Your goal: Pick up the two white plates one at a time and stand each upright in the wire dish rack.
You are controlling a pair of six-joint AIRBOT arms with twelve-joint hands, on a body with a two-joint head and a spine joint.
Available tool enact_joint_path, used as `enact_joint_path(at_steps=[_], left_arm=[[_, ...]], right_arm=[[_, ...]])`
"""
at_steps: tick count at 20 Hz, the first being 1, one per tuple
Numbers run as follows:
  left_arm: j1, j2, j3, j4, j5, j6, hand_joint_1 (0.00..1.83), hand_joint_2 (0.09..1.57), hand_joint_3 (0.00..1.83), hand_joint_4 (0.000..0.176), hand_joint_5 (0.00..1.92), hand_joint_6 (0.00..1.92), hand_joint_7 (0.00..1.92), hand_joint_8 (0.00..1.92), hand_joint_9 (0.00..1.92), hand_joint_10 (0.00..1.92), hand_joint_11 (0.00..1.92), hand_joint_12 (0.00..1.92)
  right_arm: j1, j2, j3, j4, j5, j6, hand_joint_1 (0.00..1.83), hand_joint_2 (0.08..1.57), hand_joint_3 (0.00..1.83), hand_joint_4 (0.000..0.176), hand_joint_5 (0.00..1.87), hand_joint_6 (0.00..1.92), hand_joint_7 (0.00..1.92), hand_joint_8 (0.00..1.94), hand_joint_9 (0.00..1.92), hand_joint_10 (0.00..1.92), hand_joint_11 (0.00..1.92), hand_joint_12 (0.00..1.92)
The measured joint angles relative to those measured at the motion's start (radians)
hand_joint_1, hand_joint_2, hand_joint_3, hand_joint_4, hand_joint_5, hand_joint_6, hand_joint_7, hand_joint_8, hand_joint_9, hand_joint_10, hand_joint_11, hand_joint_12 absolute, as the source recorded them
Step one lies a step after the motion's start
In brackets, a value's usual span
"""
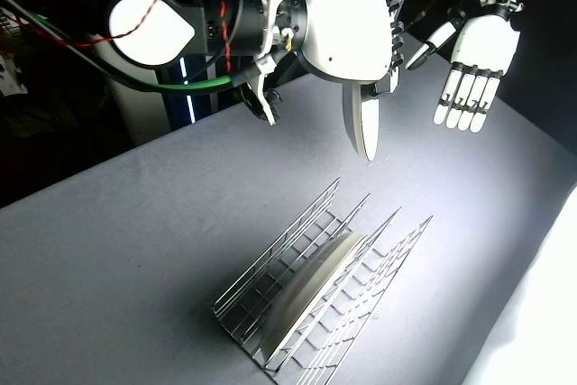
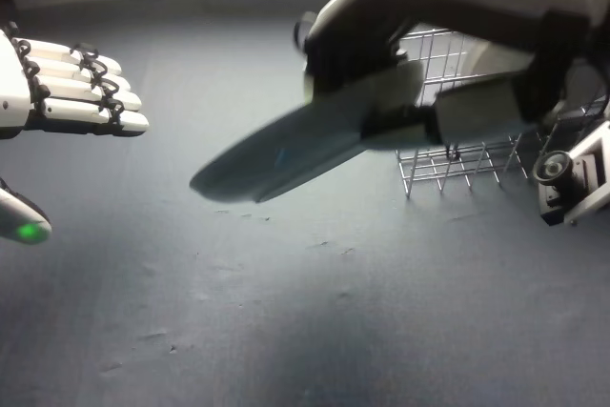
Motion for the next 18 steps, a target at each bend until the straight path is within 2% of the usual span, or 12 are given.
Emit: enact_joint_path(at_steps=[1,2,4,8,11,15,17,18], left_arm=[[0.0,0.0,-0.001,0.006,0.0,0.0,0.0,1.09,0.0,0.0,0.0,0.0,0.0,0.0,0.0,0.0,0.0,0.0],[0.0,0.0,-0.005,0.008,0.006,0.0,0.0,1.09,0.0,0.0,0.0,0.0,0.0,0.0,0.0,0.0,0.0,0.0],[-0.002,0.0,-0.014,0.009,0.004,0.0,0.0,1.08,0.0,0.0,0.0,0.0,0.0,0.0,0.0,0.0,0.0,0.0],[-0.011,0.0,-0.013,0.008,0.003,0.0,0.0,1.09,0.0,0.0,0.0,0.0,0.0,0.0,0.0,0.0,0.0,0.0],[-0.006,-0.002,-0.003,0.012,0.003,0.0,0.0,1.11,0.01,0.0,0.0,0.0,0.0,0.0,0.0,0.0,0.0,0.0],[-0.002,-0.006,0.008,0.016,0.003,0.0,0.0,1.1,0.01,0.0,0.0,0.0,0.0,0.0,0.0,0.0,0.0,0.0],[-0.002,-0.006,0.008,0.016,-0.003,0.0,0.0,1.11,0.01,0.0,0.0,0.0,0.0,0.0,0.0,0.0,0.0,0.0],[-0.002,-0.006,0.012,0.015,-0.008,0.0,0.0,1.11,0.01,0.0,0.01,0.0,0.0,0.0,0.0,0.0,0.0,0.0]], right_arm=[[0.002,0.006,0.0,0.024,0.003,0.0,1.38,1.1,0.0,0.0,0.92,0.9,1.01,0.9,1.05,1.14,0.9,1.28],[0.002,0.016,-0.003,0.066,0.005,0.0,1.38,1.08,0.0,0.0,0.95,0.86,1.07,0.79,1.09,1.08,0.93,1.27],[0.002,0.031,-0.003,0.109,0.004,0.005,1.38,1.09,0.0,0.0,0.91,0.96,1.04,0.83,1.01,1.13,0.92,1.22],[0.008,0.073,-0.005,0.195,-0.014,0.012,1.38,1.09,0.0,0.0,0.92,0.96,1.05,0.82,1.0,1.14,0.91,1.23],[0.009,0.099,-0.005,0.239,-0.031,0.012,1.38,1.12,0.0,0.0,0.87,1.04,1.0,0.92,0.95,1.18,0.85,1.2],[0.008,0.128,-0.005,0.285,-0.05,0.013,1.38,1.11,0.0,0.0,0.88,1.0,1.0,0.92,0.96,1.19,0.87,1.25],[0.007,0.144,-0.005,0.289,-0.053,0.013,1.38,1.1,0.0,0.0,0.89,0.97,1.03,0.91,0.99,1.13,0.89,1.21],[0.004,0.149,-0.005,0.289,-0.056,0.013,1.38,1.09,0.0,0.0,0.9,0.99,1.04,0.86,1.03,1.05,0.91,1.13]])
